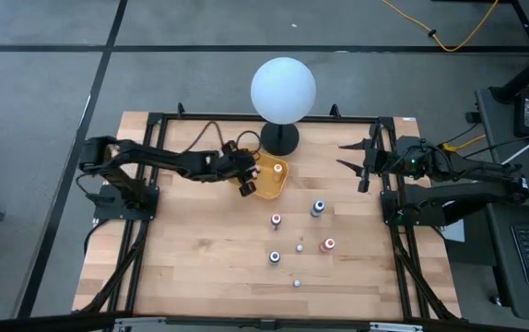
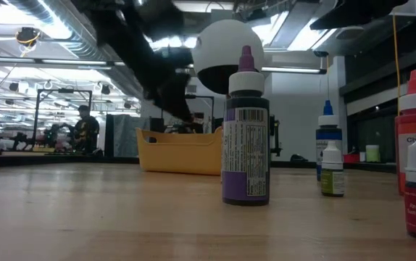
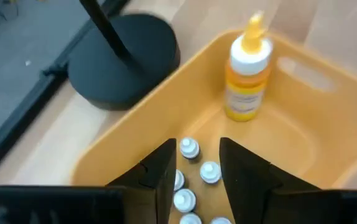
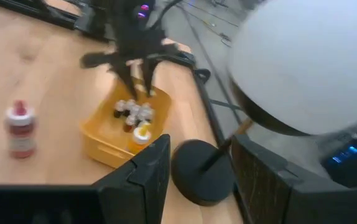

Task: Pick & Place food coloring
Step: Put the small red food coloring bottle into the yellow bin

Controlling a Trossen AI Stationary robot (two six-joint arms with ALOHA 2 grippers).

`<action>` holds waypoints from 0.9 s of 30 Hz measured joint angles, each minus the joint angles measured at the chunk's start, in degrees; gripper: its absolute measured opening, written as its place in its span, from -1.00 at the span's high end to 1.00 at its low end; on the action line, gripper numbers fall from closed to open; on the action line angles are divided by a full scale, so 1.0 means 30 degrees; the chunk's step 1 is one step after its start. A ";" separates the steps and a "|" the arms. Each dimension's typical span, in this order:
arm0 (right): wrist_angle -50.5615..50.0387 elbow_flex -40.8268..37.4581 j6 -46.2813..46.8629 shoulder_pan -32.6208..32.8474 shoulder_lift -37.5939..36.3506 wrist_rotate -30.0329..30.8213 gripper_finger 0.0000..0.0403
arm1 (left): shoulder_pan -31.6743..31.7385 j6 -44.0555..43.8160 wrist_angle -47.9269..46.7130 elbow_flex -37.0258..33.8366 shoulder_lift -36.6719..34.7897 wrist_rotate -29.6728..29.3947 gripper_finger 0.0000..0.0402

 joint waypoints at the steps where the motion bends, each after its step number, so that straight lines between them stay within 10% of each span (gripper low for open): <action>1: -0.0085 0.0004 -0.0319 0.0187 -0.0171 -0.0796 0.15 | -0.0191 0.0126 -0.0428 0.0010 -0.0568 -0.0168 0.42; 14: -0.3617 0.0037 -0.1002 0.6296 0.1420 -0.2015 0.15 | -0.2947 0.0730 -0.3647 0.0010 -0.6011 -0.4097 0.44; 27: -0.2530 0.4233 0.6677 1.4206 1.1329 0.1878 0.15 | -0.3912 0.0823 -0.4896 0.0010 -0.6215 -0.4394 0.43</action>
